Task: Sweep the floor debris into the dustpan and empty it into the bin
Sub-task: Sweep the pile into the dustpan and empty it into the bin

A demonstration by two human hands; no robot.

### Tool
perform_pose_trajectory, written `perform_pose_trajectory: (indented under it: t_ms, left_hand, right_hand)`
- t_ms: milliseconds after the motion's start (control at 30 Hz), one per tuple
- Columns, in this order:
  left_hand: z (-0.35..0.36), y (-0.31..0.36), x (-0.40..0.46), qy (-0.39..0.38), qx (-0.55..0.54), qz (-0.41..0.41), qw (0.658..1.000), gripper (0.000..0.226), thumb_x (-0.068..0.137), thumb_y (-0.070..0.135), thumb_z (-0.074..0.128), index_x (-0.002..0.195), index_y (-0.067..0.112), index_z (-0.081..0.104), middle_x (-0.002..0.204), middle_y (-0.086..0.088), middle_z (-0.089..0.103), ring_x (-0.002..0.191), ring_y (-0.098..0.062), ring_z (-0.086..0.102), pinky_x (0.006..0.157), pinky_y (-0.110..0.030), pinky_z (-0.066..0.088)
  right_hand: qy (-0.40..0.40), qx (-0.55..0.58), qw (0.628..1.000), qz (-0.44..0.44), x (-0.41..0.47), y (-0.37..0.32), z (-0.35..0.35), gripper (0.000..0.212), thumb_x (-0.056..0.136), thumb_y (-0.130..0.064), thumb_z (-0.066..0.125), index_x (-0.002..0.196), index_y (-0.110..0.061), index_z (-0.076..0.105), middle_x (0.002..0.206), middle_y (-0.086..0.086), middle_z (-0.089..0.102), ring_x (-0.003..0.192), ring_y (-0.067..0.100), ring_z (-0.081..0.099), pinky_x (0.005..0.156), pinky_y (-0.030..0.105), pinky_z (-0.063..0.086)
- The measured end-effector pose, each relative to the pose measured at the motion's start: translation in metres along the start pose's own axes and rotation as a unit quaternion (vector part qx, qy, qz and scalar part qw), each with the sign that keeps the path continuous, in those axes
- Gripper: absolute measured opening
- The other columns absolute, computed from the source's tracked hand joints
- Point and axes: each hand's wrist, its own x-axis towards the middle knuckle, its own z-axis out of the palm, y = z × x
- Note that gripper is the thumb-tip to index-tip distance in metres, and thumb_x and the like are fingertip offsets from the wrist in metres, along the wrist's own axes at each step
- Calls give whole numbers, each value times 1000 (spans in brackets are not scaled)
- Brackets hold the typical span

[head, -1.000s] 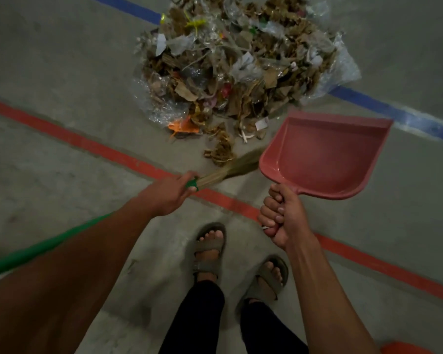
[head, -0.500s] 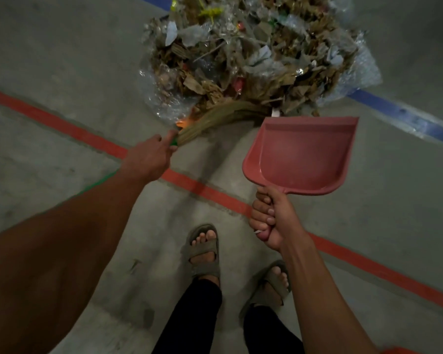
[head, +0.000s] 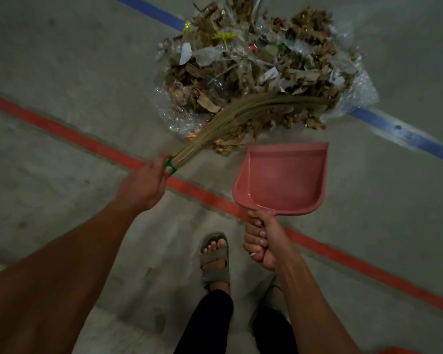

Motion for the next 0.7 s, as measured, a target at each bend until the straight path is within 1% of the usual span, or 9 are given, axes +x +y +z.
perform_pose_trajectory:
  t_ms: [133,233,333,433,600,700]
  left_hand:
    - [0,22,9,2,-27,-6,1000,29,109,41,35,136,31,39,84,-11,65,78,-38,65,69,-48,53]
    - [6,42,22,4,-61,-17,998,30,110,40,31,136,29,39,78,-9,63,73,-37,64,67,-47,53]
    - [15,63,38,14,-77,-45,996,32,110,40,29,137,27,39,82,-15,65,76,-39,63,69,-50,52]
    - [20,90,52,19,-87,-65,994,34,110,43,27,140,31,36,89,-16,65,79,-38,62,73,-51,53]
    - [24,127,73,54,-82,-68,993,32,109,45,26,137,33,36,91,-15,64,78,-38,62,68,-45,49]
    - [24,150,92,43,-79,-80,993,35,110,43,27,141,28,36,104,-19,65,90,-41,62,76,-46,48]
  right_hand:
    - [-1,20,999,25,4,-5,-6,39,96,-20,51,60,-23,37,42,-9,21,29,5,17,33,17,14]
    - [-2,37,999,24,11,-18,-11,37,96,-19,52,62,-23,36,41,-9,23,29,4,19,33,17,14]
    - [-12,47,998,28,20,-38,-18,37,95,-19,50,61,-23,36,39,-10,24,28,4,20,32,16,16]
    - [-21,51,998,38,29,-60,-29,37,94,-19,49,58,-22,38,39,-10,24,27,5,21,32,17,16]
    - [-26,59,996,62,37,-91,-49,36,90,-18,50,57,-22,38,38,-10,24,27,5,22,32,17,18]
    - [-29,54,995,77,35,-110,-58,33,88,-17,52,59,-23,36,39,-10,24,27,5,21,32,16,18]
